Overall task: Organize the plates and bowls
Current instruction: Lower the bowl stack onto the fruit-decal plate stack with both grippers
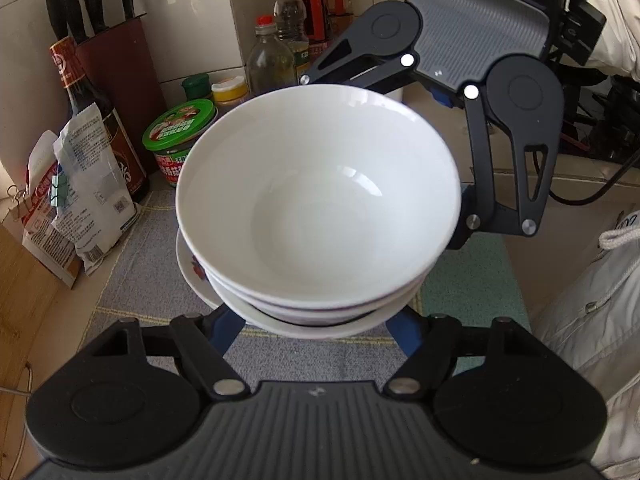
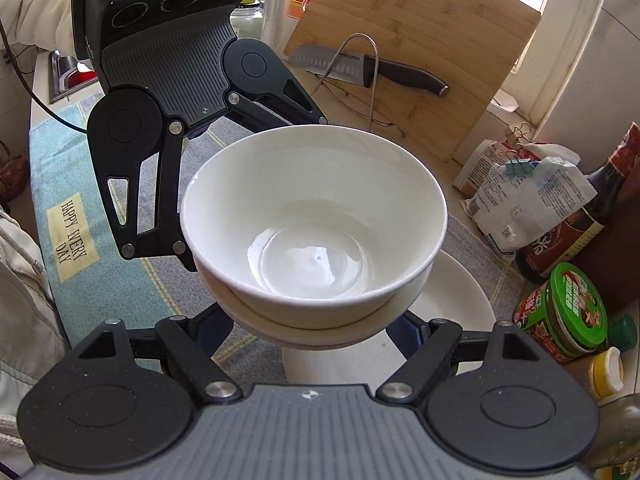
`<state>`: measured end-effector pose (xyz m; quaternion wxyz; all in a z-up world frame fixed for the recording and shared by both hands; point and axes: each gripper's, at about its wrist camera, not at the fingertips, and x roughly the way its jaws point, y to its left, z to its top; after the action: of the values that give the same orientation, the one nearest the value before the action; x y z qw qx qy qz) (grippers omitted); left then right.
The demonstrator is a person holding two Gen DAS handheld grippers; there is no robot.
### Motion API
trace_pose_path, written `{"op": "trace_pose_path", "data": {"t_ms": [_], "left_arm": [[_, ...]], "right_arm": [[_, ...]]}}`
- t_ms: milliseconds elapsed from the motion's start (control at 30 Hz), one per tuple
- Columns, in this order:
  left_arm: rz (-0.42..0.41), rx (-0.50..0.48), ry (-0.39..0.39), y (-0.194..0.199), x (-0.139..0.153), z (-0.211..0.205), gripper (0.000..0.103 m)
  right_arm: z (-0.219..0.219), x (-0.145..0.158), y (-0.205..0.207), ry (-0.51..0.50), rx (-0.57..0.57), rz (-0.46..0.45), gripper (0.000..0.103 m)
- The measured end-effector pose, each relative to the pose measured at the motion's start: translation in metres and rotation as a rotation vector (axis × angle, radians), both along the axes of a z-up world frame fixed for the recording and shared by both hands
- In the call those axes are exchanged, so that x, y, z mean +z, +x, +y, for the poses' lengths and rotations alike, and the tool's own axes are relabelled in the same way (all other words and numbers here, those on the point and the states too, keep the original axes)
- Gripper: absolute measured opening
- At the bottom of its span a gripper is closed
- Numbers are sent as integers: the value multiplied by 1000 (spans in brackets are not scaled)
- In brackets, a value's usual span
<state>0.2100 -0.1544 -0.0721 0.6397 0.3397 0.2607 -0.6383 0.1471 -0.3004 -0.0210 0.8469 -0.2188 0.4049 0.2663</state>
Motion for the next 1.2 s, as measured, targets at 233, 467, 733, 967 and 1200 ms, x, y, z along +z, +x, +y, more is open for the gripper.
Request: {"op": "trace_pose_path", "data": {"t_ms": [233,467,733,967,1200], "left_arm": [[-9,-34,-3,20,-10,-33,76],[4,-38,16,34,-21,-53,76],[19,-30,36,43,-28,-62,76],[27,-32,51,46,-32,-68,76],[35,-30,60,49,-35,-72,76]], "right_arm": [[-35,-5,8,-22,-48,-3,86],[-55,-14,20,-16,-66,15,86],[-62,-25,30,-5,-68,35,86],[-66,-30,35,2,-75,47,86],[-68,-34,36,5,-80,54,86]]}}
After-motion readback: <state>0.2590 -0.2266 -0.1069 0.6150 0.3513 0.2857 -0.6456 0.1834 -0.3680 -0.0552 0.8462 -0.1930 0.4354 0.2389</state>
